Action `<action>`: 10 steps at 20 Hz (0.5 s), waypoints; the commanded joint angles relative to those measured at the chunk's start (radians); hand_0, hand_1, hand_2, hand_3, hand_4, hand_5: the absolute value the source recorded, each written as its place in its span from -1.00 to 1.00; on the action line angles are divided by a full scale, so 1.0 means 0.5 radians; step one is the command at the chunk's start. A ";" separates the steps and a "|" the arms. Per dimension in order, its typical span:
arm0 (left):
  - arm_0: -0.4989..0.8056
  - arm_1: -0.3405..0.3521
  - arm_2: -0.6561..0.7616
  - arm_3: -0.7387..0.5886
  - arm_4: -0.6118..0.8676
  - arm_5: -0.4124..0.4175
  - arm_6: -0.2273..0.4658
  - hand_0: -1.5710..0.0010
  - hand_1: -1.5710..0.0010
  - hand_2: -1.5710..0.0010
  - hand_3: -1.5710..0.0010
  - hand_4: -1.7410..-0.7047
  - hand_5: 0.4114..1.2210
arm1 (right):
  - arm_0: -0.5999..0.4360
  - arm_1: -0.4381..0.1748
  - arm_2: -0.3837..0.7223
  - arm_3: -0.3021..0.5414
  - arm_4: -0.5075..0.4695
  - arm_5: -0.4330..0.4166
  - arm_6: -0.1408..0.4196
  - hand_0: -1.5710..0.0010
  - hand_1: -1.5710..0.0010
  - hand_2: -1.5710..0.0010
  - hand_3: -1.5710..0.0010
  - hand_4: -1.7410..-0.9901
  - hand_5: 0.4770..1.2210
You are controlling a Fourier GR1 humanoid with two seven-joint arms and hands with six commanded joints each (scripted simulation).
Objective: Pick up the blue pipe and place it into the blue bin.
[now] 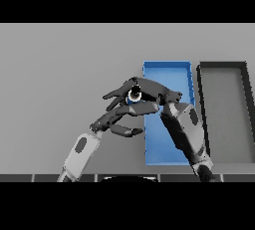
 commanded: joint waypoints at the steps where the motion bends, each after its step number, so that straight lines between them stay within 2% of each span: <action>1: 0.002 -0.004 -0.004 0.012 -0.010 0.005 0.025 0.99 0.99 0.99 1.00 0.51 -0.84 | -0.086 -0.040 -0.051 0.018 -0.115 -0.042 0.058 -1.00 -1.00 -1.00 -1.00 -0.35 1.00; 2: -0.001 0.008 0.001 0.015 -0.012 -0.001 0.005 1.00 1.00 1.00 1.00 0.52 -0.84 | -0.182 -0.043 -0.090 0.064 -0.158 -0.093 0.069 -1.00 -1.00 -1.00 -1.00 -0.35 1.00; 5: -0.001 0.017 0.001 -0.021 -0.009 0.000 -0.027 1.00 1.00 1.00 1.00 0.53 -0.85 | -0.394 -0.131 -0.287 0.226 -0.154 -0.233 -0.029 -1.00 -1.00 -1.00 -1.00 -0.35 1.00; 7: 0.042 0.040 -0.011 -0.074 0.009 -0.024 -0.052 1.00 1.00 1.00 1.00 0.53 -0.86 | -0.483 -0.201 -0.379 0.359 -0.047 -0.254 -0.116 -1.00 -1.00 -1.00 -1.00 -0.35 1.00; 8: 0.041 0.050 -0.002 -0.093 0.020 -0.028 -0.035 1.00 1.00 1.00 1.00 0.53 -0.86 | -0.542 -0.229 -0.418 0.443 -0.006 -0.260 -0.121 -1.00 -1.00 -1.00 -1.00 -0.35 1.00; 10: 0.067 0.062 0.000 -0.131 0.027 -0.023 0.000 1.00 1.00 1.00 1.00 0.53 -0.86 | -0.535 -0.269 -0.465 0.576 0.155 -0.276 -0.172 -1.00 -1.00 -1.00 -1.00 -0.35 1.00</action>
